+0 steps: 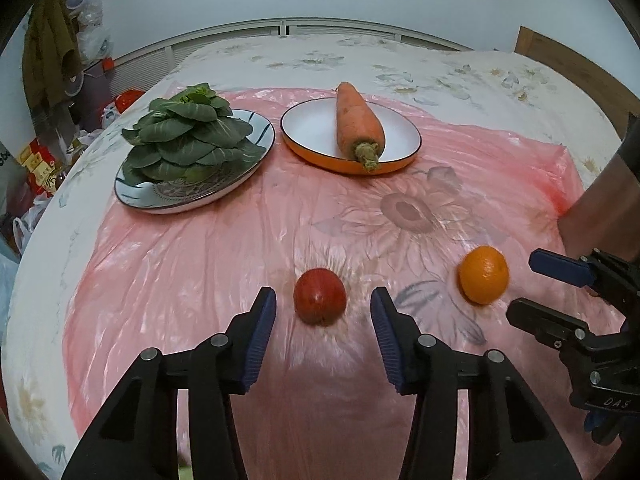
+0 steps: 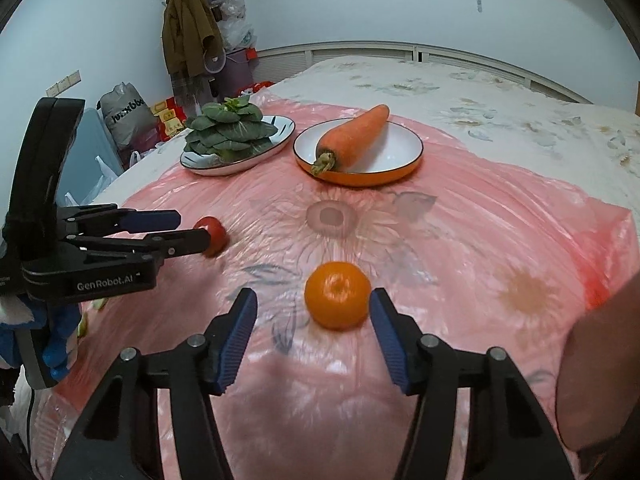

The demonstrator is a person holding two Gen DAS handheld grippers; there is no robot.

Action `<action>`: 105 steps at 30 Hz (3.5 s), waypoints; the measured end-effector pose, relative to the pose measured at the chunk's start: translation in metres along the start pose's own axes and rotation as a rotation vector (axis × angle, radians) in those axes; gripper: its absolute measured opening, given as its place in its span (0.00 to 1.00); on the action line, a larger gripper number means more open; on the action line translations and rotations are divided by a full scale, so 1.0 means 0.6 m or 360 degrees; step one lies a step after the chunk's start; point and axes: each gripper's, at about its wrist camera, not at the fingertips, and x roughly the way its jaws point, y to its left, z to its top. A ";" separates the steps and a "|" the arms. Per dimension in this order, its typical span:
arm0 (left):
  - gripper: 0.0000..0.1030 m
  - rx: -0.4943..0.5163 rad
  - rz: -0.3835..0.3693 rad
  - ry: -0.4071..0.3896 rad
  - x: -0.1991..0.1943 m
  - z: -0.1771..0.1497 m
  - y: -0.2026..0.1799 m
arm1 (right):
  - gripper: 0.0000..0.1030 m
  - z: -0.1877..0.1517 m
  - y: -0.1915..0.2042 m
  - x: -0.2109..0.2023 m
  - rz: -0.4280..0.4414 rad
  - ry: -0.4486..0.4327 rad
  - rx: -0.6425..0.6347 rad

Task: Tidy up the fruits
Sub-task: 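Grasp the red apple with the left gripper while the right gripper grasps the tangerine, then carry the held red apple and tangerine over to the green tray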

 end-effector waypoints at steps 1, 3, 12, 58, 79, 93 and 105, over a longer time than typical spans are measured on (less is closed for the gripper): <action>0.38 0.0006 0.0000 0.0006 0.005 0.000 0.000 | 0.73 0.002 -0.001 0.008 -0.0004 0.0009 -0.0003; 0.37 0.0015 -0.0003 0.0016 0.015 0.002 0.000 | 0.72 0.005 -0.005 0.021 -0.0020 0.0028 0.0001; 0.35 0.0044 0.0005 0.0050 0.043 -0.002 0.001 | 0.71 0.003 -0.017 0.066 -0.0054 0.0100 0.0023; 0.26 -0.0025 0.0053 -0.0097 -0.154 -0.054 0.027 | 0.51 -0.045 0.031 -0.130 -0.0011 0.0043 0.0072; 0.26 0.0073 0.0061 -0.0183 -0.326 -0.189 -0.131 | 0.51 -0.178 0.074 -0.327 -0.0104 -0.0005 0.0131; 0.26 0.0204 -0.0016 -0.0210 -0.386 -0.222 -0.247 | 0.51 -0.252 0.030 -0.427 -0.0197 -0.0041 0.0196; 0.26 0.0343 -0.0088 -0.0194 -0.391 -0.217 -0.348 | 0.51 -0.306 -0.058 -0.491 -0.0315 -0.0084 0.0326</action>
